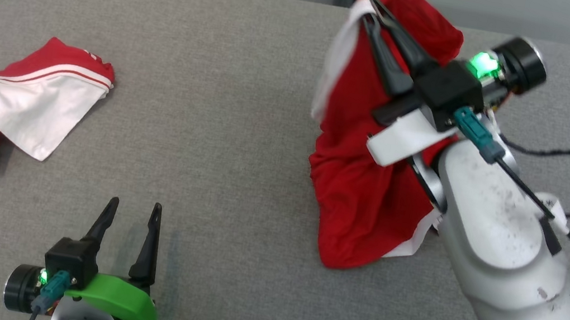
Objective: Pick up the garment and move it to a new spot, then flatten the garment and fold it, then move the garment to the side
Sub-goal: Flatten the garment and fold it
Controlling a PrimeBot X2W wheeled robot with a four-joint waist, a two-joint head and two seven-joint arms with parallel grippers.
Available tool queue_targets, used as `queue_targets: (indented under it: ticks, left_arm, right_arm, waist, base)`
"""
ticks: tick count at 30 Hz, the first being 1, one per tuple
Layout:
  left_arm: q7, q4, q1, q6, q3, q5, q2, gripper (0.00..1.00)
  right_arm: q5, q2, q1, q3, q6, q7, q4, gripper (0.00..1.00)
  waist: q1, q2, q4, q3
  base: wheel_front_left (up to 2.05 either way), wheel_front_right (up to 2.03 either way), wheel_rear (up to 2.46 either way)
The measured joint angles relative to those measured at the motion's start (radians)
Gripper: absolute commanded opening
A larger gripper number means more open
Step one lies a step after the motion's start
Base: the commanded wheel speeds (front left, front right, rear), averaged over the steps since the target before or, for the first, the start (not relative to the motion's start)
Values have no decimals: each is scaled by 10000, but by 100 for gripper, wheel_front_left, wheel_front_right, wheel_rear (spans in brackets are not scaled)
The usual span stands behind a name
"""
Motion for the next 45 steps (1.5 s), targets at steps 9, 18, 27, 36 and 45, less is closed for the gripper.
queue_targets:
  ticks: [9,18,27,36,45]
  left_arm:
    - [0,245,278,0,-25,71,-2,100]
    - [0,253,630,148,157,67,0,100]
    - [0,138,605,94,-84,102,-2,100]
    - [0,-107,497,15,-725,65,-4,100]
    - [0,-182,295,0,-2617,-504,-19,100]
  right_arm:
    - [1764,4,-3024,1158,0,0,-853,0]
    - [709,-50,-868,-215,2,-8,-17,0]
    - [-890,-1388,3520,-3064,2,2,2107,100]
    - [-1392,-784,5112,-4922,0,2,1321,100]
    - [-1289,-232,5514,-5064,0,0,412,100]
  waist:
    - [0,0,251,-548]
    - [0,0,-253,-894]
    - [0,0,-890,-900]
    - [0,1,-1439,-823]
    - [0,1,-1849,-674]
  base:
    - [0,0,0]
    - [0,0,0]
    - [0,0,0]
    - [0,0,0]
    - [0,0,0]
